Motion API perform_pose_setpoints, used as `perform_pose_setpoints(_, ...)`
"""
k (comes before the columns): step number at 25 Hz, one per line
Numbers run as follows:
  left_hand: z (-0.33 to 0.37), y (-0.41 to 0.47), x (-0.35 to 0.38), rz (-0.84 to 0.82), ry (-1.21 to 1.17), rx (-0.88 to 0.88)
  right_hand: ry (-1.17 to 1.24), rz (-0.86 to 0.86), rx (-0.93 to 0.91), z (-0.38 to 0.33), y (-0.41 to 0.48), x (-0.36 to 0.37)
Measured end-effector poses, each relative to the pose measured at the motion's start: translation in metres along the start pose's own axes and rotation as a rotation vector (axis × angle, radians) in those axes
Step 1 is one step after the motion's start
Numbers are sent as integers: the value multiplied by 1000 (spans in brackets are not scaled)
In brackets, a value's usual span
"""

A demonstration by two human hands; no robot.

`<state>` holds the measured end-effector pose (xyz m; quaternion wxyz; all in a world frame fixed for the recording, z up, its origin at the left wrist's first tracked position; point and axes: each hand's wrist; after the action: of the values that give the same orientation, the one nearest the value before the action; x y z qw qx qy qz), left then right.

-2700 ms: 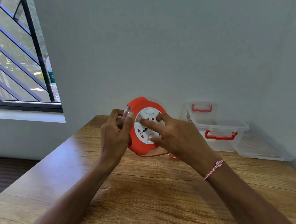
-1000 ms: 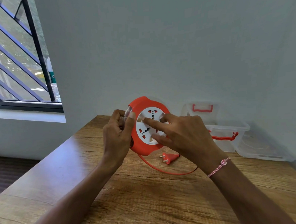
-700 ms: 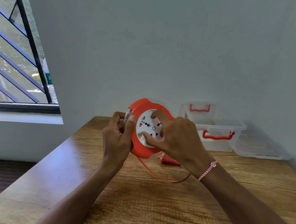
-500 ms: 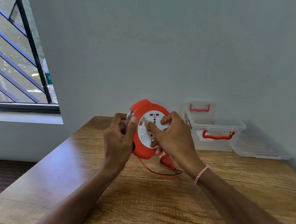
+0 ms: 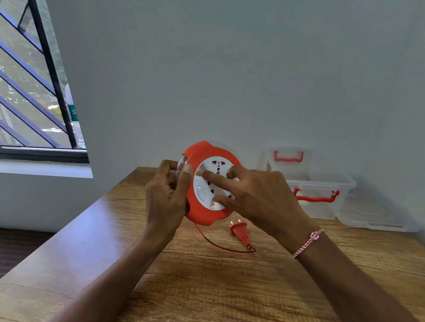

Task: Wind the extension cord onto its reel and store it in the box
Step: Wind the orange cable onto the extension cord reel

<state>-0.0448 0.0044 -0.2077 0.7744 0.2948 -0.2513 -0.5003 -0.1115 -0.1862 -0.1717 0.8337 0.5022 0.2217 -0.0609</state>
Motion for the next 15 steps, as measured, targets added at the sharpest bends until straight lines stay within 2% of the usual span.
perform_pose_setpoints(4,1,-3,1,0,-6,33,90,112,152,-7,1,0)
perform_pose_setpoints(10,6,-7,4,-33,-69,-13,345,141,796,-21,5,10)
perform_pose_setpoints(12,6,-4,2,-39,-69,-39,359,148,783,-19,6,10)
perform_pose_setpoints(15,7,2,0,-25,-68,-61,254,178,472,0,8,-1)
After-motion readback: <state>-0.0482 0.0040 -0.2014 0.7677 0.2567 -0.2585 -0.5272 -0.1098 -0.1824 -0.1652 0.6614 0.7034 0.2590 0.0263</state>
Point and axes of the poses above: each hand's wrist, its own y-axis towards the middle knuckle, its own x-axis out of the palm, z = x × y, and after that the axes turned 15 degrees about z, right-handed
